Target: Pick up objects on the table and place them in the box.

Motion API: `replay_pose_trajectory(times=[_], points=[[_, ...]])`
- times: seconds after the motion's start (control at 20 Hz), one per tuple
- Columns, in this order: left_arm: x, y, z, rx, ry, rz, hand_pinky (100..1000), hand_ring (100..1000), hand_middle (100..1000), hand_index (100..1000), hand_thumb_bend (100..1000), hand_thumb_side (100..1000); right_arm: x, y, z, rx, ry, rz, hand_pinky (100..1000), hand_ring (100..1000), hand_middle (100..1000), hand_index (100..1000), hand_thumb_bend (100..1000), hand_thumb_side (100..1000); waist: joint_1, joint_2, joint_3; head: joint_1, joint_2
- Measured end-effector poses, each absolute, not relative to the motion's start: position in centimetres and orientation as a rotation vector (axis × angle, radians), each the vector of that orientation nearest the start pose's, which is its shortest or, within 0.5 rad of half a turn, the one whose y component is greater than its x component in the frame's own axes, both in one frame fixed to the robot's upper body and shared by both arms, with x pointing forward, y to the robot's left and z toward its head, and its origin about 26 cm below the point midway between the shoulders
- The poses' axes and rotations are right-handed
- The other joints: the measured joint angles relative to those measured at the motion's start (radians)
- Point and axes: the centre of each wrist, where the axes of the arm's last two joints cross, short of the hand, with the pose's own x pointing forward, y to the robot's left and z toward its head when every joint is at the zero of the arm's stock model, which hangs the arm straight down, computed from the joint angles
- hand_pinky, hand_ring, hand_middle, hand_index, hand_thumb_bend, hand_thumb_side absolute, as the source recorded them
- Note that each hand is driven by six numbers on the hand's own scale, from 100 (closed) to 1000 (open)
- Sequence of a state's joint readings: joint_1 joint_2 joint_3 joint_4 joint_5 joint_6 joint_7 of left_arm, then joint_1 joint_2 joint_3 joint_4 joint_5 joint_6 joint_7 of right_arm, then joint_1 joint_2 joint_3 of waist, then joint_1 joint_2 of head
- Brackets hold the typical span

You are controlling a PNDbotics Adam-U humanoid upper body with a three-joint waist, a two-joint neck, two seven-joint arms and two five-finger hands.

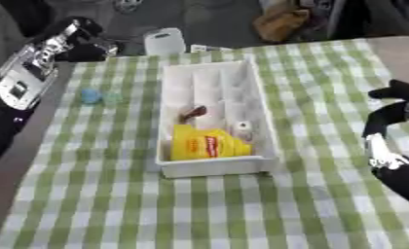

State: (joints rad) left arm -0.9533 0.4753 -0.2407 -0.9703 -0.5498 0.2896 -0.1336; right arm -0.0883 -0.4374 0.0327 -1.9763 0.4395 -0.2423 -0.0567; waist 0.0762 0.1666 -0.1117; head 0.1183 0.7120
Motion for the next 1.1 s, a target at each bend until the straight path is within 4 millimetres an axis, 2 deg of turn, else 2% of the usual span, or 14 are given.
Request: replay_pose_trajectory(times=[0.15,0.2,0.25,0.7,1.1], points=[[48.3,26.2,19.1,0.864,-1.338,-0.945,819,823,740,829,560,429,27.6,-29.0,14.4,-0.652,-2.213,0.800,555,605,727,943,100,521,0.001,0.000,-0.012,-0.003,0.000],[48.5,25.9,18.7,0.860,-1.318,-0.958,811,810,721,812,539,383,27.6,-29.0,14.4,-0.651,-2.213,0.801,555,604,727,943,100,514,0.001,0.000,-0.012,-0.005,0.000],[48.7,25.9,18.5,0.862,-1.298,-0.963,811,810,720,811,533,376,27.6,-29.0,14.4,-0.650,-2.213,0.802,555,604,727,943,100,523,0.001,0.000,-0.012,-0.006,0.000],[49.7,28.3,15.0,1.015,-1.111,-0.885,804,804,727,818,518,373,27.6,-29.0,14.4,-0.647,-2.212,0.807,555,604,727,944,100,522,0.001,0.000,-0.017,-0.019,-0.003],[49.7,28.9,13.2,1.160,-1.059,-0.861,799,798,704,795,505,346,27.6,-29.0,14.4,-0.646,-2.216,0.809,555,604,727,944,100,524,0.001,0.000,-0.020,-0.024,-0.011]])
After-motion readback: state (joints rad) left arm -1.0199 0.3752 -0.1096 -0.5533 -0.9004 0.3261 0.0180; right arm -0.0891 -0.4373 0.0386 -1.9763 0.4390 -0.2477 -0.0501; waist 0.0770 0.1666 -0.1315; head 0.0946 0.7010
